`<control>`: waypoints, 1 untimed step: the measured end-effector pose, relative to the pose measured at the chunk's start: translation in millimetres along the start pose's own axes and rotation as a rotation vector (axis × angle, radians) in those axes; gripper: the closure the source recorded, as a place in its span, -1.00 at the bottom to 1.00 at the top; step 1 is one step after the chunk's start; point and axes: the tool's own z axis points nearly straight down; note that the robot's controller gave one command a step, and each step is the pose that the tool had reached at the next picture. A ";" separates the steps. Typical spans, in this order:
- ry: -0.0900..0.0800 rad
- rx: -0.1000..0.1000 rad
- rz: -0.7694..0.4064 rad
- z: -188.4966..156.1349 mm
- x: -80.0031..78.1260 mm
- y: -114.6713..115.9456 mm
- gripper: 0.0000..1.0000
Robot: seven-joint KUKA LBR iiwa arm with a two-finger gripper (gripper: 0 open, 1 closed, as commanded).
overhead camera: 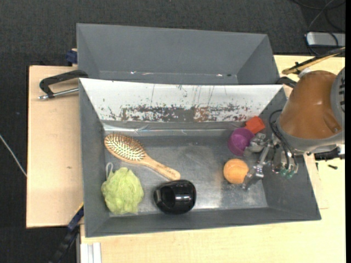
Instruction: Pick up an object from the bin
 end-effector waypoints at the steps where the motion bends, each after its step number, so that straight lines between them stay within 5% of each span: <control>1: 0.002 0.000 0.003 45.5 9.0 3.4 -1.00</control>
Offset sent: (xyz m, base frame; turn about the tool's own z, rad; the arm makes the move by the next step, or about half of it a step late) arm -0.0194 0.0041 -0.0520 0.1384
